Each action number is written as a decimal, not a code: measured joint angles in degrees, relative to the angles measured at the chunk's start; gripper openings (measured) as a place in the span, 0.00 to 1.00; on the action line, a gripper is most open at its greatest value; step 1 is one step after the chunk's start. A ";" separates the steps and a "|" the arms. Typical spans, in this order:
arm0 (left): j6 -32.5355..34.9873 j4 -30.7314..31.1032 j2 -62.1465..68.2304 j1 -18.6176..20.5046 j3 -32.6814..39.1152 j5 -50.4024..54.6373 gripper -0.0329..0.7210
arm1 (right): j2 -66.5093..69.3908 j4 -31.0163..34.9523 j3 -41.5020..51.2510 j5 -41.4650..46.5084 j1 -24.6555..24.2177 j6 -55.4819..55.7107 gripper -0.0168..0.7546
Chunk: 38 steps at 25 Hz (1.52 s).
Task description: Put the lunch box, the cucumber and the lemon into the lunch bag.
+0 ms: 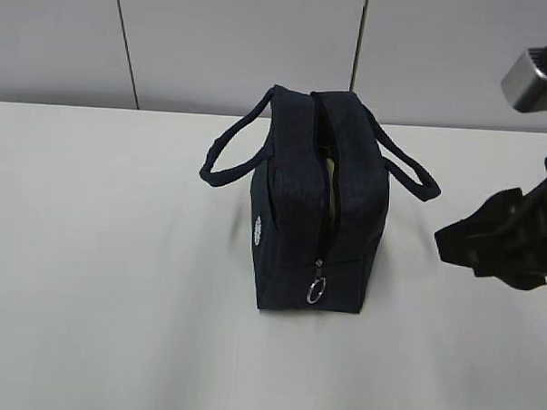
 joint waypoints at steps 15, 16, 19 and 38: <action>-1.04 1.45 -12.43 0.00 9.90 0.54 0.23 | -4.58 0.49 17.11 -23.83 0.00 -6.46 0.38; -1.04 1.70 -12.43 0.00 9.90 0.54 0.23 | -4.58 0.82 18.28 -25.25 0.00 -6.46 0.38; -1.04 3.06 -12.43 0.00 9.90 0.54 0.23 | -4.58 1.59 20.96 -28.07 0.00 -6.50 0.38; -1.52 2.64 -10.70 0.00 9.90 0.54 0.25 | -3.19 1.81 22.75 -30.63 0.00 -6.59 0.38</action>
